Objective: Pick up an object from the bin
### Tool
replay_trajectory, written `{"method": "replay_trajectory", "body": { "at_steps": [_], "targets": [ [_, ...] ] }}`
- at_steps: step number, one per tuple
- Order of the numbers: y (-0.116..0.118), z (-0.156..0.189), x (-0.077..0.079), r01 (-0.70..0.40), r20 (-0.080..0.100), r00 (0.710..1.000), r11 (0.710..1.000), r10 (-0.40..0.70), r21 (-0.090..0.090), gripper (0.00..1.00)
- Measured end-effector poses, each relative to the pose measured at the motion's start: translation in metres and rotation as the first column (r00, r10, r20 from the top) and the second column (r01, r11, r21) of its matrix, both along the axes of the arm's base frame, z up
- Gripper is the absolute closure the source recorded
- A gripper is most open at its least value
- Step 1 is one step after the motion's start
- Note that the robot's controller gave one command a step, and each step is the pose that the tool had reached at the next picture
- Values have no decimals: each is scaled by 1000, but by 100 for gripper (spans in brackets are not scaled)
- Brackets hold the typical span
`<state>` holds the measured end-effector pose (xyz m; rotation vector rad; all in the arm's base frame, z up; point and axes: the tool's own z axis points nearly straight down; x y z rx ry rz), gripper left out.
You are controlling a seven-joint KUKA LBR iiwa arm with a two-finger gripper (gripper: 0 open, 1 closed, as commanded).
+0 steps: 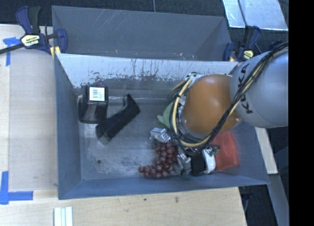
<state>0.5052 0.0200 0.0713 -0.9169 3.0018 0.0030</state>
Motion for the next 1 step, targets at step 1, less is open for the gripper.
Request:
{"method": "replay_trajectory", "body": {
  "at_steps": [1],
  "targets": [
    [1,0,10,58,3,998,998,-58,-2,100]
  ]
}}
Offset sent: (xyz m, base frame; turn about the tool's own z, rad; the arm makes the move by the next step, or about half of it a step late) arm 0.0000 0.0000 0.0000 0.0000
